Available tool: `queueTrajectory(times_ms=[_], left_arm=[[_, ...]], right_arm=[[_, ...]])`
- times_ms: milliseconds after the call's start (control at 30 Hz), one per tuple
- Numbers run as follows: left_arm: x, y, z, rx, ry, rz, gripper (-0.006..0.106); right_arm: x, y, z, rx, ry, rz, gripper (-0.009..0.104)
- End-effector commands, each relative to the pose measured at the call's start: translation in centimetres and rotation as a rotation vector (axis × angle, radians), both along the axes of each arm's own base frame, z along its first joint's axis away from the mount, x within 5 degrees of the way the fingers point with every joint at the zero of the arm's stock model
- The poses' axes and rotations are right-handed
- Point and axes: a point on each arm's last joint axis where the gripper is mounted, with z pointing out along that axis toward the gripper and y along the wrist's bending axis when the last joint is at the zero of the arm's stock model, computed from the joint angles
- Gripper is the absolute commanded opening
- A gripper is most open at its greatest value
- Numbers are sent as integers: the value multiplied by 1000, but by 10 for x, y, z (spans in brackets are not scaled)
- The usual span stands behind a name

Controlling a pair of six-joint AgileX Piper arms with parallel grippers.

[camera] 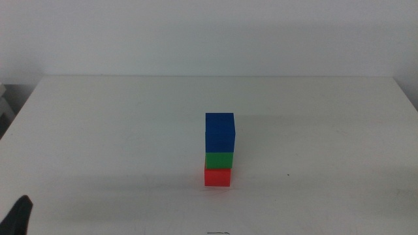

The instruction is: Stack red cubes first, then green, then blue cubes in a specific spot.

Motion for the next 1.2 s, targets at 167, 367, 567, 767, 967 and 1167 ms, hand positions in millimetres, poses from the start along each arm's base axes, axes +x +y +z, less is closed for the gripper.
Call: queueTrajectory(times_ms=[167, 367, 567, 767, 967, 1167], left_arm=[[0, -1, 2, -51, -98, -7, 91], [0, -1, 3, -52, -120, -7, 91], [0, -1, 3, -42, -119, -7, 91], [0, -1, 3, -37, -120, -7, 91], [0, -1, 3, -12, -120, -6, 91], [0, 0, 3, -7, -122, -6, 91]], right_arm=[[1, 1, -13, -17, -67, 11, 75], [1, -3, -30, -20, -27, -62, 75], [1, -4, -30, -20, -29, -86, 75], [1, -7, -29, -21, -35, -138, 75], [1, -7, -30, -22, -26, -143, 75], [1, -7, -30, -22, -26, -143, 75]])
